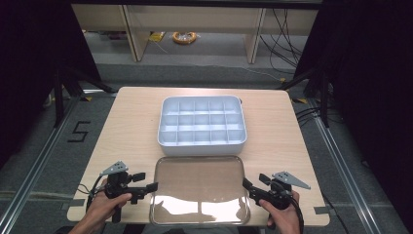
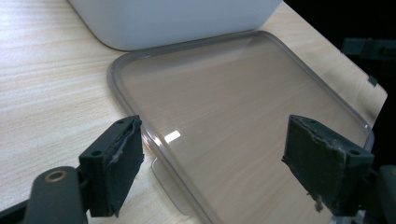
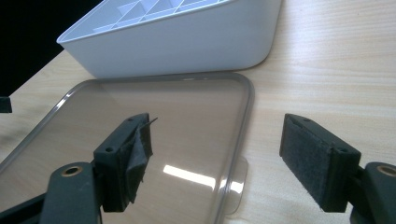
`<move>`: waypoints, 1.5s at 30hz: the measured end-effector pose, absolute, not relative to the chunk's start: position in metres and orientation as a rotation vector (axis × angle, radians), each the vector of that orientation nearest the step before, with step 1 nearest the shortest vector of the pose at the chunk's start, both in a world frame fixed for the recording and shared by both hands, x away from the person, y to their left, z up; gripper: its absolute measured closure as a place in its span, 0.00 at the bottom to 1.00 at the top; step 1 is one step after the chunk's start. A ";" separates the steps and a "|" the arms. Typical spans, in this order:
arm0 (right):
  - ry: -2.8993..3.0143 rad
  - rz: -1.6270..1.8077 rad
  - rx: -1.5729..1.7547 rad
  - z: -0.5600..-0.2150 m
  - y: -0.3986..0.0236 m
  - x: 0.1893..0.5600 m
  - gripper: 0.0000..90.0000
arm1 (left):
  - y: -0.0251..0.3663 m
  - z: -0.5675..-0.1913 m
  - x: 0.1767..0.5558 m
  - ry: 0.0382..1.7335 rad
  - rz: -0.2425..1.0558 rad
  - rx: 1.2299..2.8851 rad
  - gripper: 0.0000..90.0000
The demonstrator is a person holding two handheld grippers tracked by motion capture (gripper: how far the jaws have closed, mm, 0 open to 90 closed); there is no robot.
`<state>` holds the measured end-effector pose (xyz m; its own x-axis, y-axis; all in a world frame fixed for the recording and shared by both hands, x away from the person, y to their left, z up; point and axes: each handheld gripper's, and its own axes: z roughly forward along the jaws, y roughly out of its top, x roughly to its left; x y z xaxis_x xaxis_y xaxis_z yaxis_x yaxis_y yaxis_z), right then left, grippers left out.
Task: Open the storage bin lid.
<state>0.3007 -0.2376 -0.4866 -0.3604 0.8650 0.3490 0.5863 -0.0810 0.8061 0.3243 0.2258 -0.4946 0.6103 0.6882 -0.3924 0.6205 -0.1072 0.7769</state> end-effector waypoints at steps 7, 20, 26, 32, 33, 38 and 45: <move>1.926 1.385 1.537 -0.487 -0.239 0.295 0.27 | 0.221 -0.495 0.316 1.035 0.079 1.815 0.21; 1.957 1.356 1.518 -0.487 -0.241 0.276 0.24 | 0.221 -0.495 0.303 1.035 0.067 1.825 0.21; 1.969 1.361 1.519 -0.488 -0.242 0.269 0.23 | 0.221 -0.496 0.298 1.002 0.077 1.810 0.21; 1.992 1.316 1.537 -0.488 -0.240 0.261 0.22 | 0.222 -0.495 0.291 1.033 0.078 1.817 0.21; 1.994 1.345 1.513 -0.491 -0.240 0.263 0.22 | 0.222 -0.496 0.291 1.036 0.081 1.809 0.21; 2.012 1.331 1.535 -0.492 -0.238 0.257 0.22 | 0.224 -0.496 0.287 1.050 0.091 1.805 0.21; 1.991 1.332 1.523 -0.492 -0.240 0.252 0.23 | 0.227 -0.496 0.284 1.020 0.091 1.811 0.22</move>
